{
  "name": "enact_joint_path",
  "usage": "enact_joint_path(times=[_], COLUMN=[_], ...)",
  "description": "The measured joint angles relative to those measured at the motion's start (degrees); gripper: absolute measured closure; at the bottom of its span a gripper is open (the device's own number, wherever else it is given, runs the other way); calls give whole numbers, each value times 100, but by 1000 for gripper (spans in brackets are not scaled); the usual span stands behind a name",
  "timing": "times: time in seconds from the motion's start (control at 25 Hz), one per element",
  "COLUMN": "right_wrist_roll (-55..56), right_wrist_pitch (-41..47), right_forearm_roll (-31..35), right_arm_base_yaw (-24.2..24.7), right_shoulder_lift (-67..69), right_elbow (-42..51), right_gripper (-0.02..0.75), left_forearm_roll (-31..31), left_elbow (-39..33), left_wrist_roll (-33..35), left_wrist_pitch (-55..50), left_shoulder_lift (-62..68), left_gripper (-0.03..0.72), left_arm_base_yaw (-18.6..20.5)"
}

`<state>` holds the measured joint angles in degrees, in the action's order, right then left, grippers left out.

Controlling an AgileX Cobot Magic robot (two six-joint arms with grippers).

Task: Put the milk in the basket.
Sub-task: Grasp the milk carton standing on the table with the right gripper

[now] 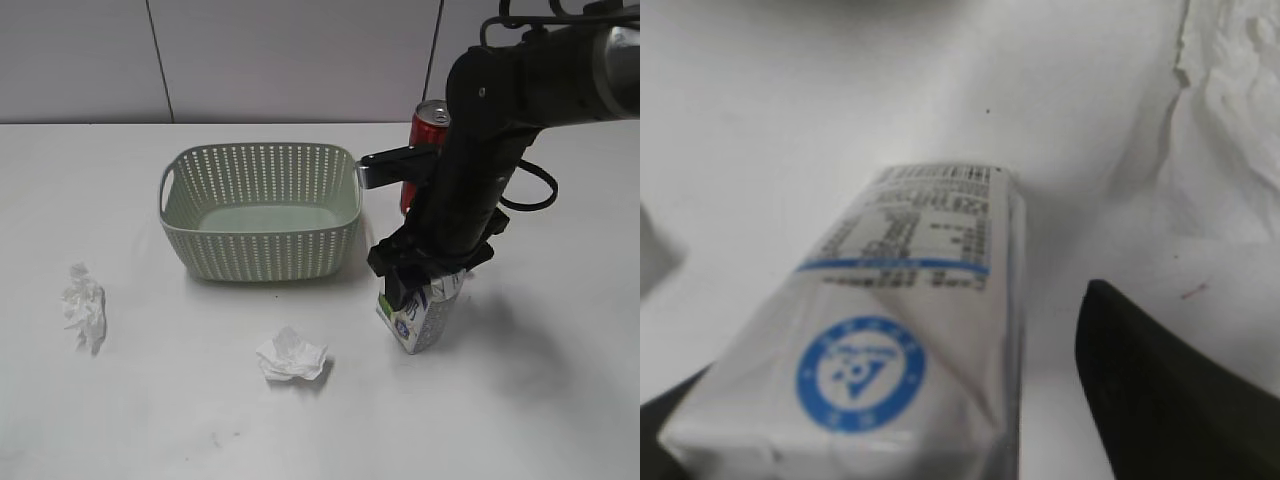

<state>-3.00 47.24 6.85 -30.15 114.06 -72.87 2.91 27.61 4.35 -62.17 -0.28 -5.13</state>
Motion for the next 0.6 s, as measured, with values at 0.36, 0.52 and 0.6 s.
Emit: enact_joint_path(times=[0.36, 0.52, 0.6], right_wrist_roll=[-29, -51, -78], right_wrist_pitch=[-9, -3, 57], right_forearm_roll=[39, 43, 43], right_arm_base_yaw=[0, 0, 0], right_shoulder_lift=[0, 0, 0], right_elbow=[-16, -16, -39], right_gripper=[370, 370, 370], left_forearm_roll=[0, 0, 0], left_elbow=[0, 0, 0], left_wrist_roll=[0, 0, 0], left_wrist_pitch=[0, 0, 0], left_shoulder_lift=[0, 0, 0], left_gripper=[263, 263, 263], left_arm_base_yaw=[0, 0, 0])
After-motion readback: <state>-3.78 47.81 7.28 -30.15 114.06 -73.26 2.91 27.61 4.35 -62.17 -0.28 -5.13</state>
